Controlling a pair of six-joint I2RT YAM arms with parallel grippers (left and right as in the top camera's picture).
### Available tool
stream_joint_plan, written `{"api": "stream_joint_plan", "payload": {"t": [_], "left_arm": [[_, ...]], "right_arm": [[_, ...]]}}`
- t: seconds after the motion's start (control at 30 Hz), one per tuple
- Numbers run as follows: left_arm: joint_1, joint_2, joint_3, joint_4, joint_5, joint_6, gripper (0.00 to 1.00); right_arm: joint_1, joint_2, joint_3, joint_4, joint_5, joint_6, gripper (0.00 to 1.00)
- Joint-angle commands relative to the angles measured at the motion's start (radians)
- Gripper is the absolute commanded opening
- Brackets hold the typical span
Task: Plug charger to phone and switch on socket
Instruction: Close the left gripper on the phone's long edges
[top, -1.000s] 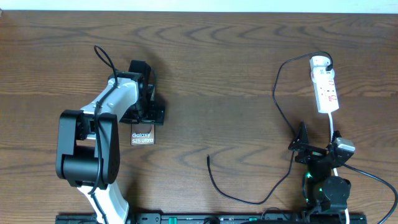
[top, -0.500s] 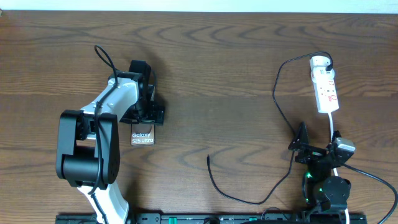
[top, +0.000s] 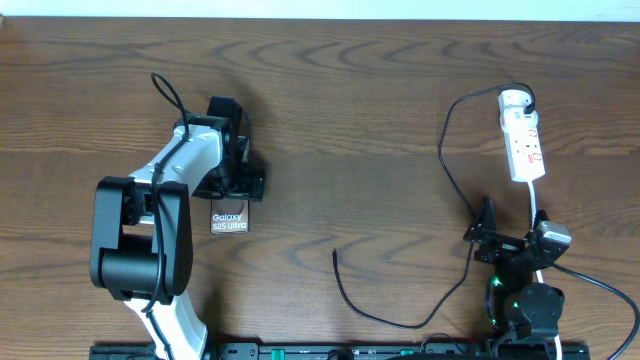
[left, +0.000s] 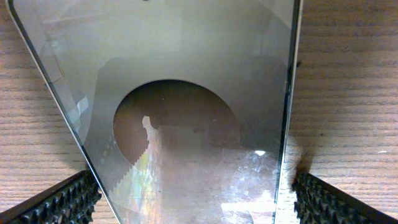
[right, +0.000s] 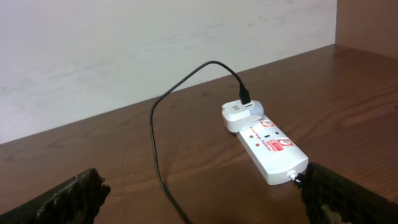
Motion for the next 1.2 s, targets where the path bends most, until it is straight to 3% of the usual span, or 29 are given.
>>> {"api": "stream_joint_plan", "payload": {"t": [0.0, 1.17], "left_arm": [[-0.002, 0.008, -0.014, -0.006, -0.009, 0.003, 0.98], [-0.002, 0.008, -0.068, 0.048, 0.010, 0.003, 0.98]], "right_arm": [[0.011, -0.001, -0.001, -0.004, 0.005, -0.013, 0.99], [0.011, -0.001, -0.001, -0.004, 0.005, -0.013, 0.99]]}}
